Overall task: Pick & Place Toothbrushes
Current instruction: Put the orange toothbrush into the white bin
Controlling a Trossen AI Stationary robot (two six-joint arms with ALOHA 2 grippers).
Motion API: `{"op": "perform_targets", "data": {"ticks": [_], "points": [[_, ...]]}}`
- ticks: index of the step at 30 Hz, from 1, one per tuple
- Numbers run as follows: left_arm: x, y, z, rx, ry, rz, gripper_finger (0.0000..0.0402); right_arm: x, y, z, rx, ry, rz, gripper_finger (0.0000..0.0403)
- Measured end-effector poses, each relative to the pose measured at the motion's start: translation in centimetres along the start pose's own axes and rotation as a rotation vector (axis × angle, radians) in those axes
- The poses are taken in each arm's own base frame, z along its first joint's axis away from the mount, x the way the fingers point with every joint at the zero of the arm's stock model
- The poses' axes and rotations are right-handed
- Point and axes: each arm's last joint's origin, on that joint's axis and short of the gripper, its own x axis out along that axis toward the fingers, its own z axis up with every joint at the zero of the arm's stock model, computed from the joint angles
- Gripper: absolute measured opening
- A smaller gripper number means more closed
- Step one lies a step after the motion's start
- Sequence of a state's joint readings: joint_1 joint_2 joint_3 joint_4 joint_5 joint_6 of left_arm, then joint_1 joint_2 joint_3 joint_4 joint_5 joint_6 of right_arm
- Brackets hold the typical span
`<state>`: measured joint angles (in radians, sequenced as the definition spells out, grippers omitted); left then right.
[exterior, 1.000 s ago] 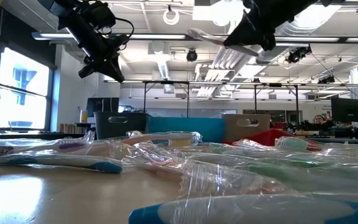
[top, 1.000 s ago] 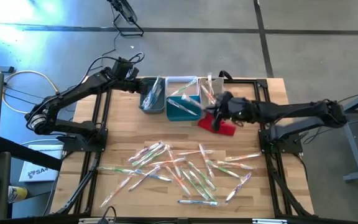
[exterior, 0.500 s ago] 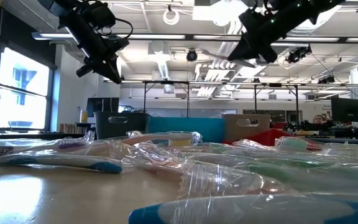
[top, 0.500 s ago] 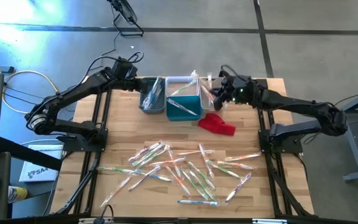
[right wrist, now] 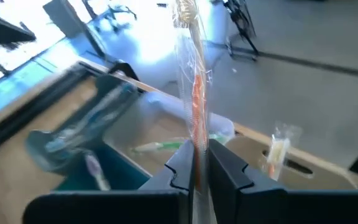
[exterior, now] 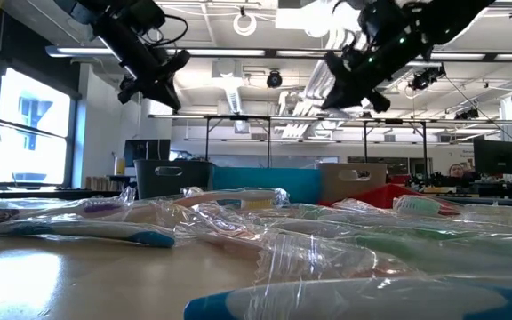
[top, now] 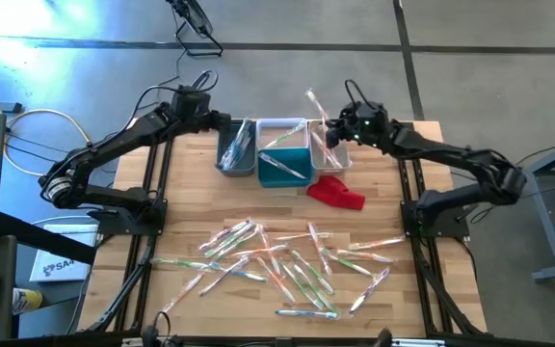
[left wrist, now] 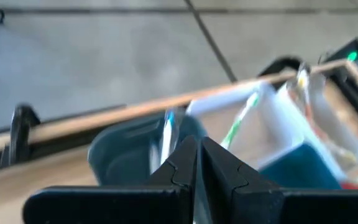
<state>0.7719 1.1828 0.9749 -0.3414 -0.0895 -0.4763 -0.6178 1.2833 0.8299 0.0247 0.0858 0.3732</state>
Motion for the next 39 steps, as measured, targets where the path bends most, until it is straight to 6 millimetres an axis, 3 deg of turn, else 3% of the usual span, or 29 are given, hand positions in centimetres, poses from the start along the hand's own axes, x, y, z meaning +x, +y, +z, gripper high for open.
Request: {"op": "perform_targets", "data": {"ticks": [5,11,26,39], "points": [[-0.1,-0.3,1.0,0.06,-0.124,0.001,0.0019,2.2,-0.5,-1.4,0.041,0.044,-0.078,0.002],[-0.2,-0.7,1.8,0.172,-0.213,-0.007,0.0019,3.1,-1.0,-2.3,0.092,0.068,-0.186,0.002],[-0.1,-1.0,2.5,0.261,-0.288,-0.006,0.0019,2.8,-3.2,-8.0,0.308,-0.034,-0.281,0.002],[2.5,-1.0,2.2,0.26,-0.278,-0.003,0.0019,2.4,-3.4,-9.6,0.282,-0.013,-0.284,0.002]]}}
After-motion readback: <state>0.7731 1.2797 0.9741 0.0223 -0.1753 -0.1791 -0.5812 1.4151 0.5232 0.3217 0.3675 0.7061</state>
